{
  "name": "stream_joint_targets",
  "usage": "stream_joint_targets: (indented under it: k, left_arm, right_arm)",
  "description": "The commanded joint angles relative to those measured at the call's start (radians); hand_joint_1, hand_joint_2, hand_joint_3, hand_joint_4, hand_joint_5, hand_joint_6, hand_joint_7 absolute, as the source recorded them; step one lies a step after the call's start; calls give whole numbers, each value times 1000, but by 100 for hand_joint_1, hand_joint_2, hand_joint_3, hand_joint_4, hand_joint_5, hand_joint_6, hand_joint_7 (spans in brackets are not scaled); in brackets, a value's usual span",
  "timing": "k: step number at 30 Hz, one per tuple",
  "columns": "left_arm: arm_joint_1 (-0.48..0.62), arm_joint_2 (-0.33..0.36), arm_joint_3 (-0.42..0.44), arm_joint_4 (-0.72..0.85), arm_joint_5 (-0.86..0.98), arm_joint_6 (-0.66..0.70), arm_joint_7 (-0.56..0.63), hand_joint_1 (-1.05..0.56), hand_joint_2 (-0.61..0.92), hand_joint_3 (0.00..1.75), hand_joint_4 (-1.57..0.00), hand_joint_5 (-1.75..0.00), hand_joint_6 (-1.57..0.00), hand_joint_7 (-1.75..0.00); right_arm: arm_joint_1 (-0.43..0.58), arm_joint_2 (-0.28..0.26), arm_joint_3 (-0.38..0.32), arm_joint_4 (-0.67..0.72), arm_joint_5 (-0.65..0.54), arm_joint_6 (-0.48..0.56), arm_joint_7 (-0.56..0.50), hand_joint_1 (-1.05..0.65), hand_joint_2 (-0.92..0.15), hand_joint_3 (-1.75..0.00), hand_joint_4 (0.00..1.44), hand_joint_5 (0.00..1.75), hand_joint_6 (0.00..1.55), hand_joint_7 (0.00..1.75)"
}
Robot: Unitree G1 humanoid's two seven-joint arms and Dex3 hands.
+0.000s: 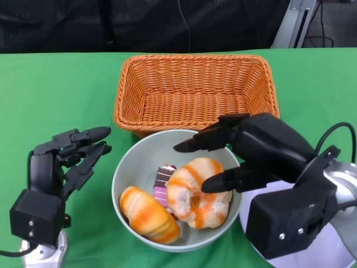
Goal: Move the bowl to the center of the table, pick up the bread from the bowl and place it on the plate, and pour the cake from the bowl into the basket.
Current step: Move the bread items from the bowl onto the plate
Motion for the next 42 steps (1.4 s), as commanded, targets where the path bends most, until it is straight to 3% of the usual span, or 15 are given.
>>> stream_joint_targets:
  k: [1,6,10,17,42]
  left_arm:
    - [-7,13,-1,2,1,-3,12,-23,92,15,-95,-71,-119,-19]
    - [-7,12,-6,0,2,0,10,-24,92,16,-89,-85,-118,-20]
    - [-9,4,-5,2,-16,-2,-7,-23,92,16,-85,-91,-118,-20]
    - [-12,-1,-4,9,-16,-2,-9,-23,92,10,-86,-88,-117,-20]
    - [-8,-9,-3,14,-24,-11,-26,-23,92,17,-85,-92,-117,-24]
  right_arm:
    - [-3,-2,22,-3,-29,-7,-12,-71,-92,0,71,36,67,0]
    - [-23,8,65,25,-85,5,-10,-73,-92,-2,69,33,65,0]
    - [-40,19,95,68,-119,1,-30,-72,-91,-1,76,17,66,0]
    - [-73,23,131,123,-183,-22,-70,-73,-91,0,76,8,66,0]
    - [-125,-18,192,258,-384,-146,-276,-72,-88,0,78,2,66,0]
